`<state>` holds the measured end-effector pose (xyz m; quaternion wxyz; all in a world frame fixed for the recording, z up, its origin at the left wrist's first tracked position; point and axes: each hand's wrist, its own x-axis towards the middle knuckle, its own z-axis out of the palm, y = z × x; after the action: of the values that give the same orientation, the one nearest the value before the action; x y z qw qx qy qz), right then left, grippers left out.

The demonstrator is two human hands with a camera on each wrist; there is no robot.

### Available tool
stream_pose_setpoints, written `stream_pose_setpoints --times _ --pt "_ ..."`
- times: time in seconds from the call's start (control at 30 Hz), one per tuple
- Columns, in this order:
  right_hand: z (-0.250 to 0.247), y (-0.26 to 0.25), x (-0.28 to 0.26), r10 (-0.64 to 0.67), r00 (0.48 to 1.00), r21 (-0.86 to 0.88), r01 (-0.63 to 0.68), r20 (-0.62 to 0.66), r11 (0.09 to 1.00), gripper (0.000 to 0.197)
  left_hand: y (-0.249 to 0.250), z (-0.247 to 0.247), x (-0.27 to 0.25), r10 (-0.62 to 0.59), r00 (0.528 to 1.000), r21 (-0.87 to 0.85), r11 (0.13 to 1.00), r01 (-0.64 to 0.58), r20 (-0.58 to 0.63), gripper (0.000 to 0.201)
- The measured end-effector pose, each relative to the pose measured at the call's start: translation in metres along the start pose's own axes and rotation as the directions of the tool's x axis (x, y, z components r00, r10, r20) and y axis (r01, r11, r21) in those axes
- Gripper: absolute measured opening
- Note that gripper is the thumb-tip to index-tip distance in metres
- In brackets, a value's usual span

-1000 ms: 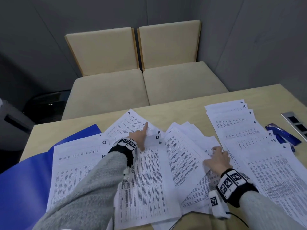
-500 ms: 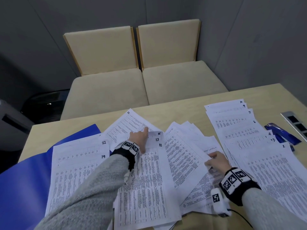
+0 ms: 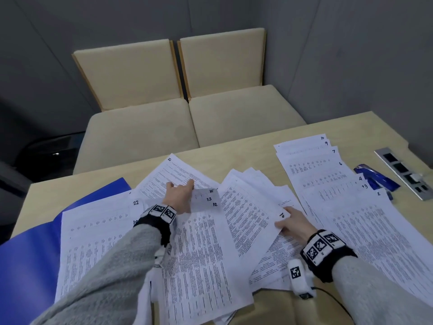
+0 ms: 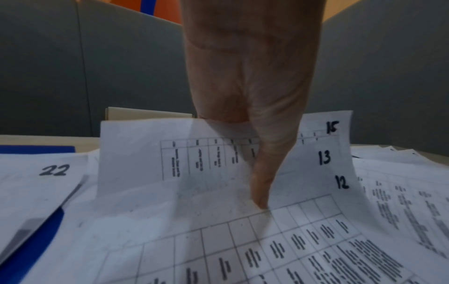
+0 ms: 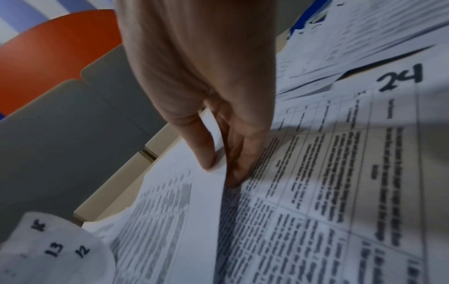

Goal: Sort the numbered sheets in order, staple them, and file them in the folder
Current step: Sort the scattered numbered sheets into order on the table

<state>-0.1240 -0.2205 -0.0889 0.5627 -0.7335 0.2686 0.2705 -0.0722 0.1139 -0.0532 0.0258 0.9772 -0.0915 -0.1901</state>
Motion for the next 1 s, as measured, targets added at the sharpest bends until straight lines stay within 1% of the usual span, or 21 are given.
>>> stream_pose_setpoints --times 0.07,0.1,0.13,0.17,0.23,0.27,0.33,0.4,0.47,0.53,0.6,0.67,0.77,0.8,0.83,0.9,1.0 --pt "0.002 -0.001 0.000 -0.062 0.995 -0.018 0.061 -0.074 0.998 0.047 0.000 -0.003 -0.003 0.042 0.999 -0.049 0.998 -0.042 -0.005 0.050" --pt "0.002 -0.004 0.000 -0.083 0.989 0.008 0.084 -0.126 0.996 0.050 0.001 -0.005 -0.004 0.071 0.997 -0.075 0.995 -0.072 -0.017 0.046" --pt "0.001 -0.007 0.000 -0.100 0.983 0.052 0.109 -0.151 0.993 0.052 0.003 -0.008 -0.005 0.101 0.994 -0.097 0.990 -0.103 -0.030 0.043" --pt "0.000 -0.013 -0.001 -0.112 0.983 0.105 0.128 -0.148 0.986 0.046 0.006 -0.012 -0.008 0.130 0.991 -0.109 0.985 -0.134 -0.039 0.041" --pt "0.002 -0.029 -0.007 -0.136 0.986 0.218 0.154 -0.094 0.964 0.030 0.018 -0.018 -0.014 0.194 0.980 -0.096 0.975 -0.198 -0.047 0.038" --pt "0.004 -0.036 -0.007 -0.141 0.988 0.260 0.152 -0.060 0.954 0.026 0.026 -0.020 -0.016 0.224 0.973 -0.083 0.970 -0.227 -0.048 0.037" --pt "0.012 -0.048 -0.001 -0.145 0.989 0.316 0.139 -0.004 0.939 0.025 0.046 -0.021 -0.017 0.273 0.961 -0.086 0.957 -0.276 -0.047 0.036" --pt "0.023 -0.059 0.002 -0.145 0.988 0.309 0.125 0.045 0.943 0.026 0.066 -0.017 -0.013 0.314 0.949 -0.097 0.944 -0.316 -0.044 0.038" --pt "0.035 -0.068 0.003 -0.126 0.990 0.291 0.100 0.071 0.952 0.028 0.082 -0.012 -0.005 0.330 0.943 -0.092 0.939 -0.332 -0.034 0.041" --pt "0.046 -0.072 0.003 -0.111 0.990 0.298 0.079 0.090 0.951 0.024 0.094 -0.007 0.005 0.328 0.944 -0.066 0.942 -0.329 -0.028 0.041" --pt "0.054 -0.072 0.002 -0.130 0.981 0.363 0.070 0.143 0.929 0.020 0.099 -0.001 0.012 0.317 0.947 -0.015 0.948 -0.318 -0.043 0.039" --pt "0.057 -0.068 -0.004 -0.158 0.959 0.414 0.047 0.237 0.909 0.034 0.101 0.004 0.015 0.291 0.955 0.022 0.957 -0.291 -0.058 0.037" --pt "0.053 -0.057 -0.016 -0.172 0.920 0.368 0.033 0.351 0.929 0.022 0.101 0.012 0.019 0.257 0.965 0.061 0.965 -0.254 -0.053 0.039" --pt "0.051 -0.052 -0.016 -0.166 0.913 0.362 0.023 0.372 0.932 0.022 0.100 0.015 0.021 0.244 0.969 0.072 0.968 -0.240 -0.047 0.043" --pt "0.048 -0.049 -0.017 -0.155 0.910 0.350 0.012 0.384 0.937 0.028 0.100 0.017 0.022 0.227 0.973 0.084 0.971 -0.223 -0.041 0.049" --pt "0.044 -0.041 -0.006 -0.126 0.928 0.334 0.002 0.351 0.942 0.049 0.102 0.021 0.024 0.181 0.983 0.114 0.978 -0.176 -0.041 0.064" --pt "0.047 -0.032 0.015 -0.055 0.967 0.209 0.002 0.249 0.978 0.057 0.103 0.023 0.022 0.098 0.994 0.144 0.985 -0.090 -0.044 0.090"
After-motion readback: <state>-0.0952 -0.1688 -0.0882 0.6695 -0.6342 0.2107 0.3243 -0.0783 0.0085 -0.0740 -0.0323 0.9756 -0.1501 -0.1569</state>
